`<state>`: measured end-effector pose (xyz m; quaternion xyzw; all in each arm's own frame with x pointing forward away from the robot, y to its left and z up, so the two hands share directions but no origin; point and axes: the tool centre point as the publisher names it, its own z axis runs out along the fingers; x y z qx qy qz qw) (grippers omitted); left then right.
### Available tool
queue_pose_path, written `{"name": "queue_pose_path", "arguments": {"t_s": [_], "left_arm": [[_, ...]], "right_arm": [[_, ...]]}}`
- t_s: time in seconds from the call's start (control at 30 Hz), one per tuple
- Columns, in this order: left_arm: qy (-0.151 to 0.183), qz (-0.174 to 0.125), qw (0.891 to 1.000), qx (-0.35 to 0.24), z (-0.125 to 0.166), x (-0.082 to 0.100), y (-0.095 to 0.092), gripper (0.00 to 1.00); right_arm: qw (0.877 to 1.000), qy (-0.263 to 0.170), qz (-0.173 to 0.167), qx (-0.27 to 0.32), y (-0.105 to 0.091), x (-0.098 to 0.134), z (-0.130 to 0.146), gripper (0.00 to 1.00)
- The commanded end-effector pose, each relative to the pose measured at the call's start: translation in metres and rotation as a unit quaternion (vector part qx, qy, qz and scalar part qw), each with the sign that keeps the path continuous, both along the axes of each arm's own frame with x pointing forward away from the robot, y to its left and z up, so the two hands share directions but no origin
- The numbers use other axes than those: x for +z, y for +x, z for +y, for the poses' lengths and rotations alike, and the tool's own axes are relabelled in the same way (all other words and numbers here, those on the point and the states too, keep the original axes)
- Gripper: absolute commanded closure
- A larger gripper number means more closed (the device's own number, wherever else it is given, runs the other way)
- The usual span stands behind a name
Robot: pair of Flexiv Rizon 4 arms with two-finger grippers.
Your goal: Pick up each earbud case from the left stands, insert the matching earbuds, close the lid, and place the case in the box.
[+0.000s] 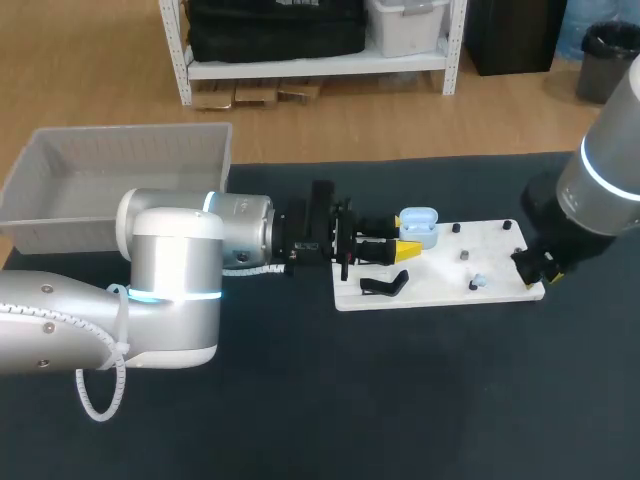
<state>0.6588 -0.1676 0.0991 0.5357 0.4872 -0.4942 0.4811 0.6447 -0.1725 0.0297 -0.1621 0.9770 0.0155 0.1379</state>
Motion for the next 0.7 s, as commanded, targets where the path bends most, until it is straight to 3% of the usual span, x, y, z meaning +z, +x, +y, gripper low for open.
{"name": "queue_pose_path", "arguments": {"t_s": [0.03,0.2,0.3,0.7], "left_arm": [[0.0,0.0,1.0,-0.001,0.0001,-0.0004,0.0008,1.0],[0.0,0.0,1.0,-0.001,0.0001,-0.0004,0.0008,1.0],[0.0,0.0,1.0,-0.001,0.0001,-0.0004,0.0008,1.0],[0.0,0.0,1.0,-0.001,0.0001,-0.0004,0.0008,1.0]], "right_arm": [[1.0,0.001,0.004,0.001,0.0029,-0.0018,0.0003,0.65],[1.0,0.001,0.007,0.001,0.0033,-0.0035,0.0,0.68],[1.0,0.001,0.008,0.001,0.0034,-0.004,-0.0003,0.78],[1.0,-0.001,0.01,0.002,0.0039,-0.0051,-0.0014,0.76]]}}
